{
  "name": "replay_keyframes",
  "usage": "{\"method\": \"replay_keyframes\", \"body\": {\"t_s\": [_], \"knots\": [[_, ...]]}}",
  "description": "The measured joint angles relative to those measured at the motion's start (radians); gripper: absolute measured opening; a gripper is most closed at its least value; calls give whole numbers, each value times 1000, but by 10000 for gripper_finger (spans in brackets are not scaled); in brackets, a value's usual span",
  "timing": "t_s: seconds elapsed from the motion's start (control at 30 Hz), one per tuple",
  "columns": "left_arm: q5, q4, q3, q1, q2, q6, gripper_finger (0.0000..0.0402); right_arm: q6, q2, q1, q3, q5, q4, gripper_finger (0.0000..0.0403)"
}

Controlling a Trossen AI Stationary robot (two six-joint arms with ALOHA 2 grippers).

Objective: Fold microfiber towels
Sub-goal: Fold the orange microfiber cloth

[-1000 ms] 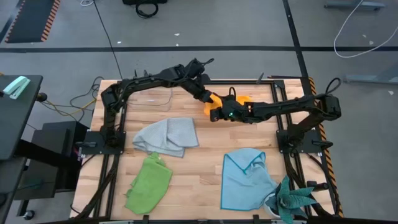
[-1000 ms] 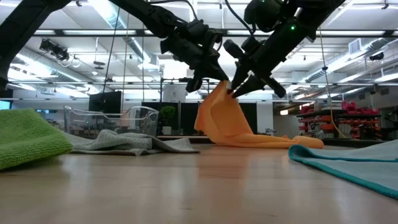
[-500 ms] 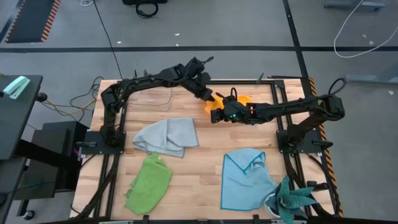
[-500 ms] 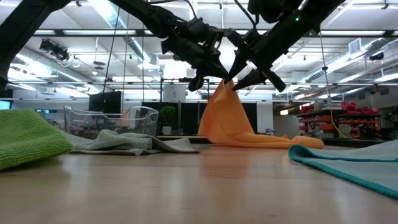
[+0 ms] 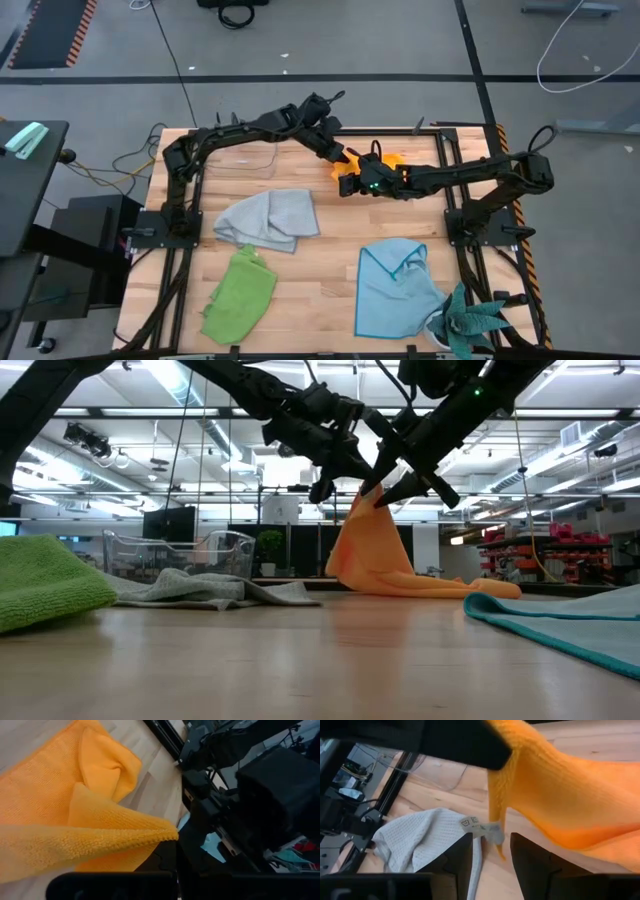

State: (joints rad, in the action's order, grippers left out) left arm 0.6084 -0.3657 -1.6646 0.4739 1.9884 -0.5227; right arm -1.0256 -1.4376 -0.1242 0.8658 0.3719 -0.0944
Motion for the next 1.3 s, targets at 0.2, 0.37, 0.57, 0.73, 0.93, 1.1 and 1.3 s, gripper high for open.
{"method": "replay_keyframes", "body": {"t_s": [0.2,0.37,0.57,0.73,0.93,1.1,1.3], "knots": [[13,17,0,-8,0,-12,1,0,0,-26,0,1,-1,139],[15,26,0,-7,0,-15,1,0,0,-40,0,1,-1,125],[17,41,0,-6,0,-16,1,0,0,-36,0,1,-5,62],[18,46,0,-5,0,-15,1,4,0,-32,0,6,-24,9],[23,46,0,10,0,8,8,7,13,19,0,99,-36,5],[67,54,0,32,-3,16,33,-25,51,38,2,136,-131,4],[88,8,-2,58,-39,110,52,-33,136,38,2,146,-220,2]]}}
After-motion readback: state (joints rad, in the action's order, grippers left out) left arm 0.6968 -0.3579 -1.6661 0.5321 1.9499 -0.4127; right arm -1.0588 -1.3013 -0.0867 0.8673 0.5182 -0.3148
